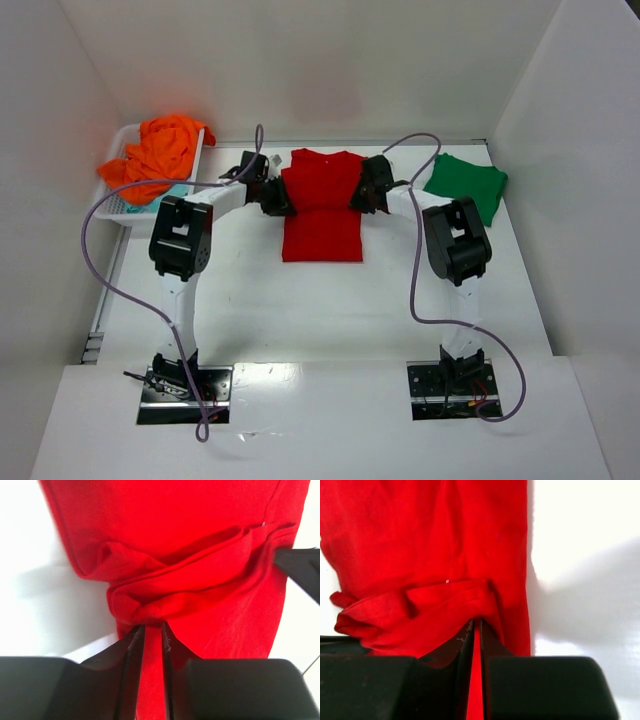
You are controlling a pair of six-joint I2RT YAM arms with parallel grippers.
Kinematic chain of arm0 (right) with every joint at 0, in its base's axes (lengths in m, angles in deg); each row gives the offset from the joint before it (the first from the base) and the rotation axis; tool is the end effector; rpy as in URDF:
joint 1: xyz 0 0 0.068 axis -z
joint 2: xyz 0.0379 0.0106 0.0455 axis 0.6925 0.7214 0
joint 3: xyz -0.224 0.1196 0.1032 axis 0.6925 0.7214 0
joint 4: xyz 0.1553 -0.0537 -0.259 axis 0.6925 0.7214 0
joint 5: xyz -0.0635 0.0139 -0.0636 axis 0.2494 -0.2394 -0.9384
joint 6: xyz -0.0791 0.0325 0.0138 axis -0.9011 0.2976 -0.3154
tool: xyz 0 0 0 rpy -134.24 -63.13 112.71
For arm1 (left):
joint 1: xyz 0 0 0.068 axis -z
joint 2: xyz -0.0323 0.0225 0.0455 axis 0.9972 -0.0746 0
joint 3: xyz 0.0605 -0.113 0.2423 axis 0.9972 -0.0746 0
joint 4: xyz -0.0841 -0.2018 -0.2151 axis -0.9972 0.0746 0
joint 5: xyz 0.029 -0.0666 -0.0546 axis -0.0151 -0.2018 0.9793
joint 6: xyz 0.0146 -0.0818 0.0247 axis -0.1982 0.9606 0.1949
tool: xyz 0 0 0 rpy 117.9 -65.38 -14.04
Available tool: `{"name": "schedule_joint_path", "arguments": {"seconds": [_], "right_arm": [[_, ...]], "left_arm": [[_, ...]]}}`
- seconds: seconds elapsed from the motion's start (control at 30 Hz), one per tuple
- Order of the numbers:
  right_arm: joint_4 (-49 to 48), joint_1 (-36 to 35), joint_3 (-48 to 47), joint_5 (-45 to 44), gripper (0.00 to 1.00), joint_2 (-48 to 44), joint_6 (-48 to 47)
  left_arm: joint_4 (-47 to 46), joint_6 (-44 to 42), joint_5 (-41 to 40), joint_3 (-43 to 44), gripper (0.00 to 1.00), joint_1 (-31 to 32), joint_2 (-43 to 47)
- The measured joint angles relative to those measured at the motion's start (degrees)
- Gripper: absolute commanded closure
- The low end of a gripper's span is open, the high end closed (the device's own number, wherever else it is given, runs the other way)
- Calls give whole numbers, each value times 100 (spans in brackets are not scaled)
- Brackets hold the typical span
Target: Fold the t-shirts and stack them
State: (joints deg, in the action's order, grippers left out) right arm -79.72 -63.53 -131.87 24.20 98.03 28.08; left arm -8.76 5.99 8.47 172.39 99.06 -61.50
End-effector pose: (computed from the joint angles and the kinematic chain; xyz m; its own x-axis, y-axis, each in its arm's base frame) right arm 0.4978 0.1782 0.1004 -0.7393 0.4102 -0.5339 0.1714 0.8815 0.4400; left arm 0.5293 -0.1576 0.0989 -0.8700 -0.2801 -0.4058 0.0257 0.7962 -0.6045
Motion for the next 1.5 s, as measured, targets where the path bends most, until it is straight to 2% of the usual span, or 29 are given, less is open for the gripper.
{"name": "schedule_joint_path", "arguments": {"seconds": [0.37, 0.57, 0.7, 0.83, 0.93, 0.97, 1.0, 1.1, 1.3, 1.37, 1.5], "right_arm": [[-31, 42, -188, 13, 85, 225, -61], [-26, 87, -190, -59, 85, 166, -107], [-22, 131, -37, -144, 84, -181, -168], [-70, 175, 323, -192, 80, -887, -170], [-120, 175, 774, -175, 63, -1528, -146], [-120, 175, 922, -149, 51, -1727, -142], [-118, 175, 1075, -118, 30, -1910, -131], [-155, 175, 1720, -33, 15, -2439, -127], [-26, 120, 3195, 107, 17, -3333, -116], [-17, 11, 3480, 111, 23, -3501, -120], [-81, -295, 3733, 170, 27, -3571, -138]], "left_arm": [[-212, 61, -2, 4, 56, -317, 0], [-356, 46, 15, 188, 39, -350, 0], [-505, 24, 11, 326, 34, -350, 0], [-540, 15, 9, 363, 25, -345, 83], [-562, 0, -9, 2, 17, -328, 459], [-527, -20, -44, -186, 11, -313, 660], [-505, -61, -83, -385, 9, -291, 866], [-448, -105, -345, -1187, 6, -81, 1692], [-494, -46, -769, -2855, 5, 754, 3174], [-483, 31, -881, -3226, 8, 831, 3346], [-389, 74, -1108, -3628, 10, 745, 3368]]}}
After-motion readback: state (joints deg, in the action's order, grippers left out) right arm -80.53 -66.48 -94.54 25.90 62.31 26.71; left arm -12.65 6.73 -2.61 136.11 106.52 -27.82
